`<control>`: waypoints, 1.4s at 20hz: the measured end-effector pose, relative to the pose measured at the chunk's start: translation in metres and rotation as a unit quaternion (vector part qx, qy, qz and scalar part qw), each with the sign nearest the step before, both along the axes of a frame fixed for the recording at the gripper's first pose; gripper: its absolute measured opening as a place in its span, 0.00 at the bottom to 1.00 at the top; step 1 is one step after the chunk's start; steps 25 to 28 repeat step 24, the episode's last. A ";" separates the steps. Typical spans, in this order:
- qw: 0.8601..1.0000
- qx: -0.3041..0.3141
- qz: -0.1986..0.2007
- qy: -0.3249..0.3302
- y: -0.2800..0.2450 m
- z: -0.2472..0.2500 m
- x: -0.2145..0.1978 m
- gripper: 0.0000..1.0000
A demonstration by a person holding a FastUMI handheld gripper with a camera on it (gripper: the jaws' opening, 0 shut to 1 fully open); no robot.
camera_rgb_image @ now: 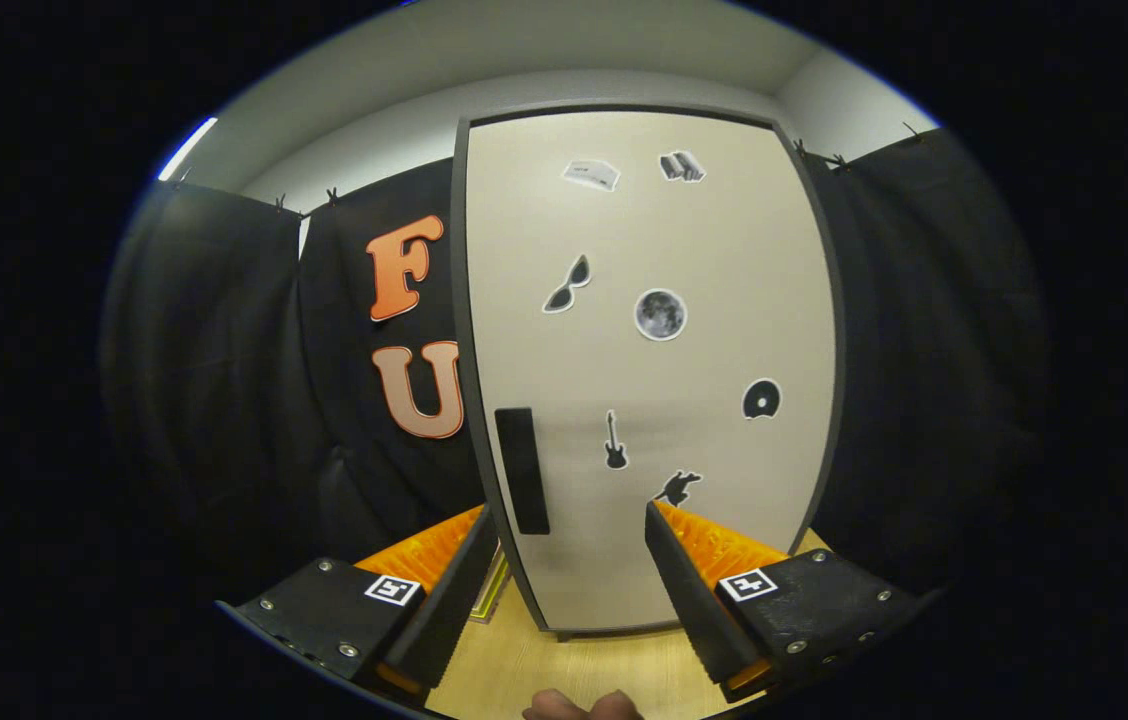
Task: Open the shoe cabinet door, grab the shoes and put them into the shoe cabinet, then close the shoe cabinet door.
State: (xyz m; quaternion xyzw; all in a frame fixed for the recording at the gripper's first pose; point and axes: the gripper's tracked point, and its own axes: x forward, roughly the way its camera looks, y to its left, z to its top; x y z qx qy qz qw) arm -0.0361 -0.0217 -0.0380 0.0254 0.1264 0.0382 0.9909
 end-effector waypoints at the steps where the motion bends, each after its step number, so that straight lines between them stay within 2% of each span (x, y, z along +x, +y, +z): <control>1: 1.000 -0.005 -0.007 0.000 -0.008 0.004 -0.012 0.93; 8: 0.999 -0.014 -0.042 -0.023 -0.057 0.038 -0.073 0.93; 14: 0.998 -0.017 -0.039 -0.038 -0.082 0.056 -0.115 0.93; 21: 0.997 -0.013 -0.051 -0.052 -0.114 0.076 -0.141 0.93; 28: 0.997 -0.017 -0.056 -0.057 -0.124 0.079 -0.145 0.93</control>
